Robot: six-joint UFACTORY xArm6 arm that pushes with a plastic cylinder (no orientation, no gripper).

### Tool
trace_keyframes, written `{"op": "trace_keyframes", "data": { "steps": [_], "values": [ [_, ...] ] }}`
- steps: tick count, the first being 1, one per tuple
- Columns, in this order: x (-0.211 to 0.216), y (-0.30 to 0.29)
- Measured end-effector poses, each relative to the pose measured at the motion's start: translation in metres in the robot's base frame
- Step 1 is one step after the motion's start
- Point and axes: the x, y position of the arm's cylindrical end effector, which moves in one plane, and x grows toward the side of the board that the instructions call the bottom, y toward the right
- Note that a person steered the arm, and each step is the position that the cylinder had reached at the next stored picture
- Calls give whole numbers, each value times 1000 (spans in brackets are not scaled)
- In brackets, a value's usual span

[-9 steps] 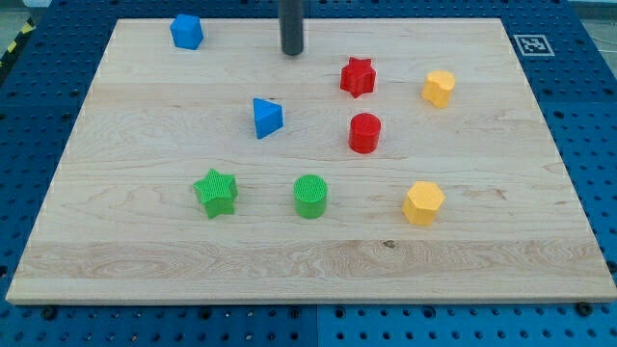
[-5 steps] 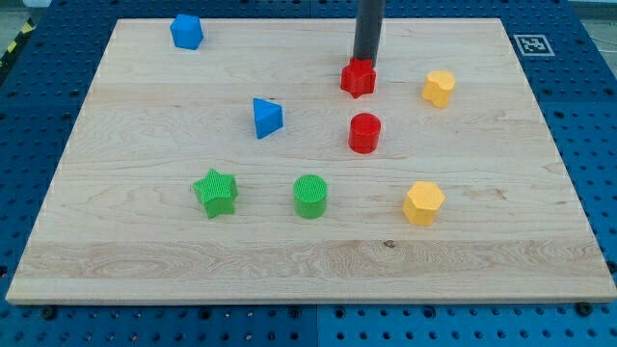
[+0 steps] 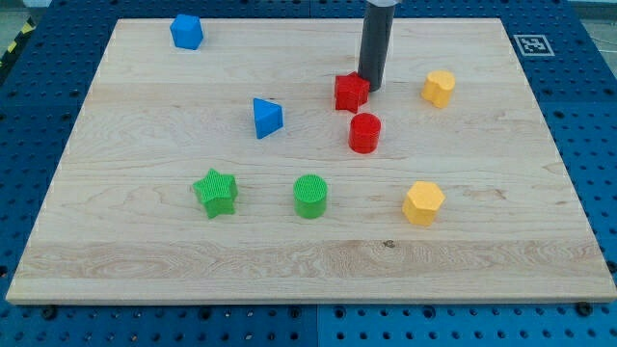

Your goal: Push the red star to the top left side of the red circle

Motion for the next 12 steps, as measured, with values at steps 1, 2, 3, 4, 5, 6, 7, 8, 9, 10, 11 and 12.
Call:
{"op": "trace_keyframes", "data": {
  "steps": [1, 2, 3, 4, 5, 6, 7, 8, 9, 10, 11, 12],
  "values": [
    [1, 0],
    [9, 8],
    [9, 8],
    [2, 3],
    [-8, -10],
    [2, -14],
    [10, -14],
    [10, 0],
    [34, 26],
    [37, 29],
    [57, 34],
    [58, 40]
  ]
}}
